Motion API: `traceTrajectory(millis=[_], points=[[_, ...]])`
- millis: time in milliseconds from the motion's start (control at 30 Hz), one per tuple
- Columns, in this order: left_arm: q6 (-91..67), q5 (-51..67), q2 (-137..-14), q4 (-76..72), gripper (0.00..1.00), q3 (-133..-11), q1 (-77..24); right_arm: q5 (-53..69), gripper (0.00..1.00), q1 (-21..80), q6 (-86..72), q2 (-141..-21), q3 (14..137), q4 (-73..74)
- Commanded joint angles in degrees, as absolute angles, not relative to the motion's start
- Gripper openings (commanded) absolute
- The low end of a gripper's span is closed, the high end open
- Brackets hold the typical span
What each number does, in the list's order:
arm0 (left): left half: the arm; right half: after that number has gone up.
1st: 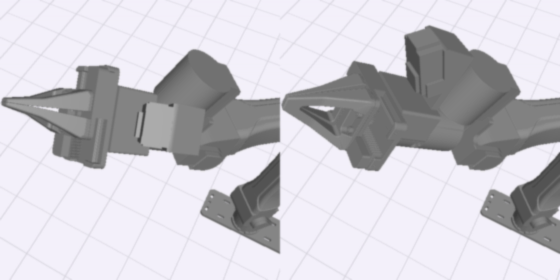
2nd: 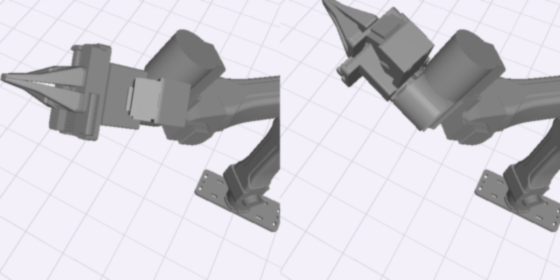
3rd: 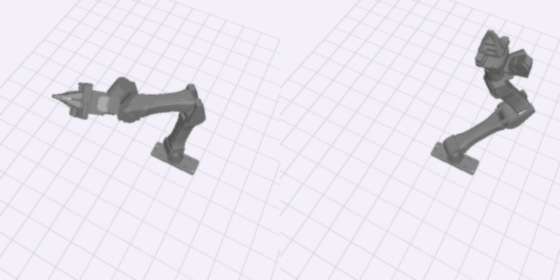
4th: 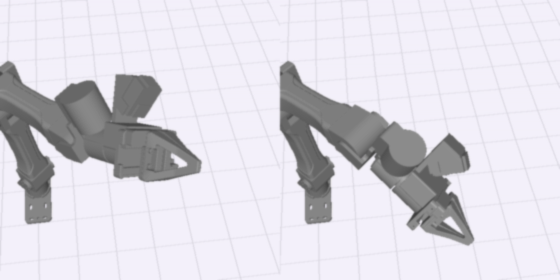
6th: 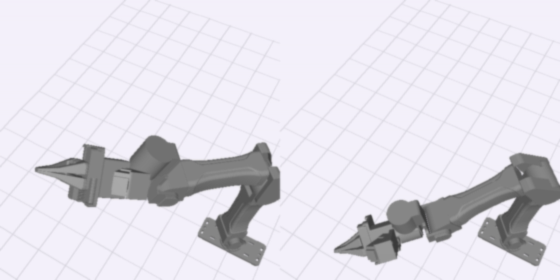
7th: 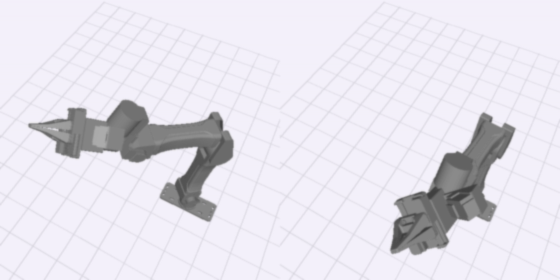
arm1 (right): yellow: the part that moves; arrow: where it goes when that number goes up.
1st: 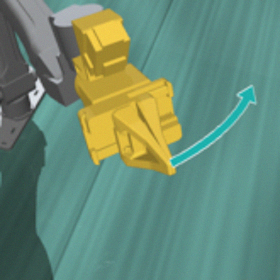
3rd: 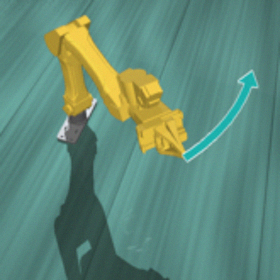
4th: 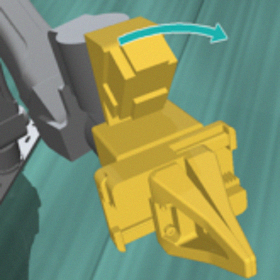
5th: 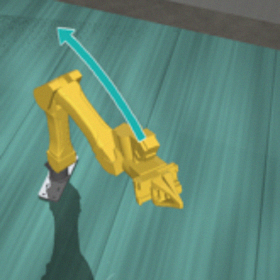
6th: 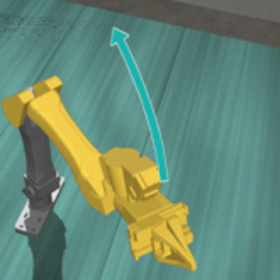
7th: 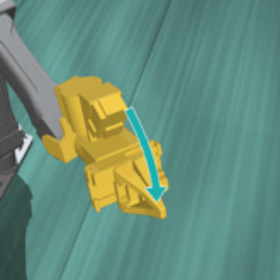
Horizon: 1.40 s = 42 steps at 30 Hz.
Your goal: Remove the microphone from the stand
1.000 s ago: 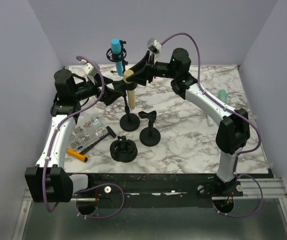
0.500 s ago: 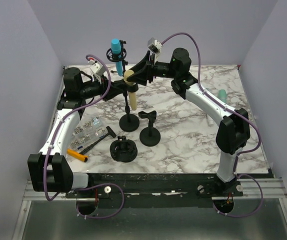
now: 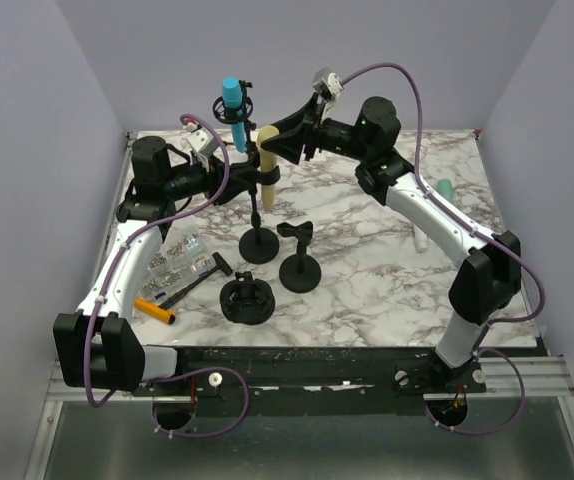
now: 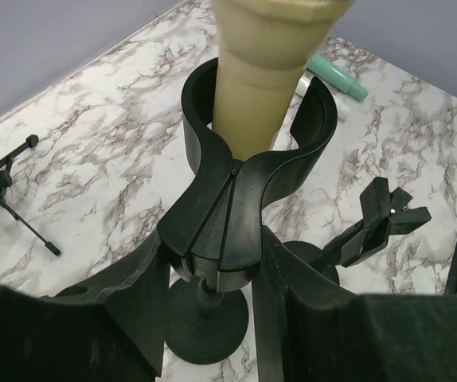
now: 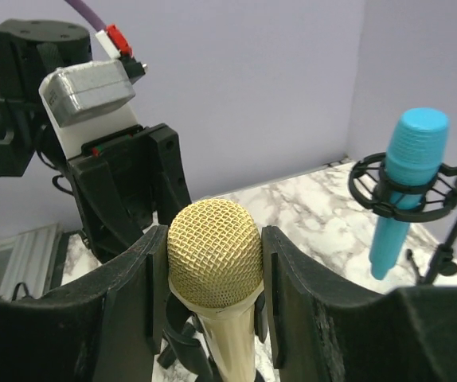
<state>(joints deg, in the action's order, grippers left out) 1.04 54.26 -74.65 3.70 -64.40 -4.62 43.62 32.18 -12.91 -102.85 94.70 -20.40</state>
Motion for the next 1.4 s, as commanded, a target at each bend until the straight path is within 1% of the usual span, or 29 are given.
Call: traceTrajectory(millis=[0, 133, 267, 400, 600, 800, 833, 867, 900, 933, 1000, 1033, 1067, 1100, 1133, 1200, 1367], points=[[2.4, 54.5, -73.5, 4.7, 0.0, -65.5, -4.7, 33.0, 0.01, 32.3, -7.5, -95.5, 90.2, -18.2], [2.2, 54.9, -74.4, 5.1, 0.0, -66.2, -4.7, 25.7, 0.01, 32.1, -7.0, -90.2, 82.8, -20.1], [2.4, 55.1, -75.0, 5.7, 0.0, -66.5, -4.7, 21.0, 0.01, 31.1, -7.6, -86.5, 78.4, -19.8], [2.4, 53.9, -73.7, 5.2, 0.0, -65.9, -4.7, 19.2, 0.01, 29.1, -8.8, -82.8, 73.0, -21.0], [1.6, 55.2, -73.6, 4.7, 0.0, -66.1, -4.8, 23.9, 0.01, 28.8, -10.0, -82.7, 73.1, -22.1], [1.3, 55.4, -73.7, 4.7, 0.0, -66.1, -4.7, 20.8, 0.01, 28.9, -9.3, -84.4, 75.8, -18.3], [1.1, 55.4, -73.6, 4.9, 0.04, -66.2, -4.7, 18.4, 0.01, 28.9, -8.8, -84.6, 76.4, -16.6], [0.8, 54.9, -73.6, 4.9, 0.14, -66.2, -4.7, 16.1, 0.01, 28.9, -8.0, -84.7, 77.0, -14.0], [0.4, 54.3, -73.4, 4.9, 0.27, -66.2, -4.7, 13.0, 0.01, 28.8, -7.4, -84.8, 77.5, -11.8], [0.3, 53.3, -73.3, 4.9, 0.44, -66.2, -4.7, 9.6, 0.0, 28.8, -6.9, -84.9, 77.9, -8.8], [0.3, 51.6, -72.9, 5.0, 0.63, -66.3, -4.7, 3.6, 0.01, 28.7, -6.3, -85.0, 78.7, -3.2], [0.3, 51.1, -72.7, 5.1, 0.78, -66.3, -4.8, 1.3, 0.01, 28.6, -6.1, -85.0, 78.8, -0.5], [0.3, 50.7, -72.5, 5.1, 0.87, -66.5, -4.7, -2.2, 0.01, 28.5, -6.0, -84.9, 79.0, 2.9], [-1.2, 50.3, -72.2, 5.1, 0.93, -66.6, -4.7, -4.7, 0.01, 28.4, -5.8, -84.9, 79.2, 6.1], [-1.8, 50.0, -71.9, 5.1, 0.98, -66.7, -4.7, -7.6, 0.01, 28.2, -5.9, -84.9, 79.4, 8.8], [-2.8, 48.7, -71.1, 5.2, 0.98, -67.2, -4.8, -13.0, 0.01, 27.0, -7.3, -86.2, 81.3, 17.1], [-8.5, 43.3, -70.0, 8.7, 0.99, -70.6, -4.7, -14.9, 0.01, 21.0, -9.5, -90.2, 85.5, 29.9]])
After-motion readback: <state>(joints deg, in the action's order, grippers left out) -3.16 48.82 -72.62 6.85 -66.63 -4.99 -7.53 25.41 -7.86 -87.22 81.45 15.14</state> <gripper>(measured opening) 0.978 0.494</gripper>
